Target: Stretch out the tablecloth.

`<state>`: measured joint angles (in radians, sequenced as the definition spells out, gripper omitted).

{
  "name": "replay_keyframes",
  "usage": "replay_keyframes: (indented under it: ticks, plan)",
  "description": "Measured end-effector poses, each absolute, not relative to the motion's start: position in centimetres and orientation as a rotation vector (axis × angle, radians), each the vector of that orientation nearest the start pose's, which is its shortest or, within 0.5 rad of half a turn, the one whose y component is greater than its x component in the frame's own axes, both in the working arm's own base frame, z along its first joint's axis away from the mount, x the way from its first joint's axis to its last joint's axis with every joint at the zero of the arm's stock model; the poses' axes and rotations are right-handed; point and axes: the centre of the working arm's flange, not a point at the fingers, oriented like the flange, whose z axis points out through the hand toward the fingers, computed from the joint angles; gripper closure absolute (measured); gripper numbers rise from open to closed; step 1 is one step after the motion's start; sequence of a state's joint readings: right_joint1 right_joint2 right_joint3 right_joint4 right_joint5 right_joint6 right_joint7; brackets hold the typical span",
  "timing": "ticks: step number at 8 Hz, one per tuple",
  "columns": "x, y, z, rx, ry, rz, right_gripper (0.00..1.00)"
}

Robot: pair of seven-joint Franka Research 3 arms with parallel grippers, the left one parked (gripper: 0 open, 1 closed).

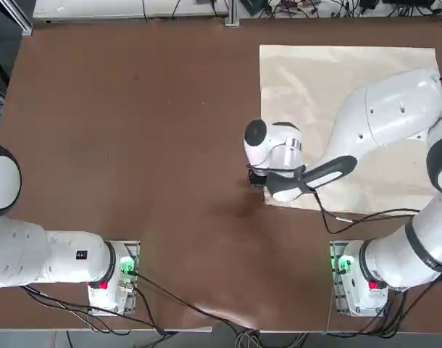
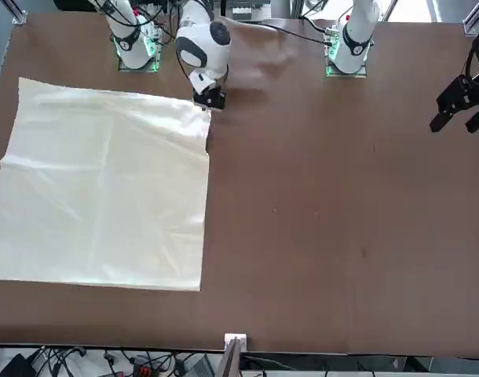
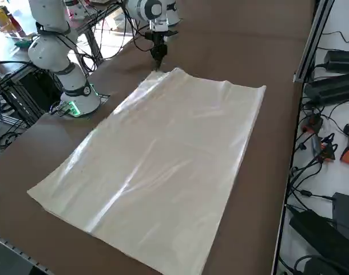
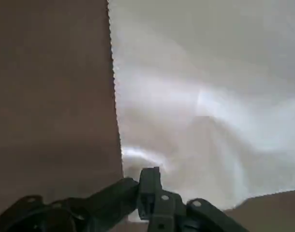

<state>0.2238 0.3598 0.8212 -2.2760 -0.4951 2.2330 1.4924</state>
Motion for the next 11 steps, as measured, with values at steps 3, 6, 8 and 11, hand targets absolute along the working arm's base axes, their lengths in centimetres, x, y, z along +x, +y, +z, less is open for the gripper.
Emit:
replay_keyframes:
  ticks: [3, 6, 8, 11]
  plan:
    - [23.1, 44.7, 22.6, -3.396, 0.153, -0.035, 0.89]
    - [23.3, 45.6, 23.4, -3.377, 0.126, -0.051, 0.73]
    - [27.7, 47.2, 26.8, -3.294, 0.184, -0.106, 0.35]
    - [36.6, 46.9, 33.0, -3.204, 0.282, -0.196, 0.0]
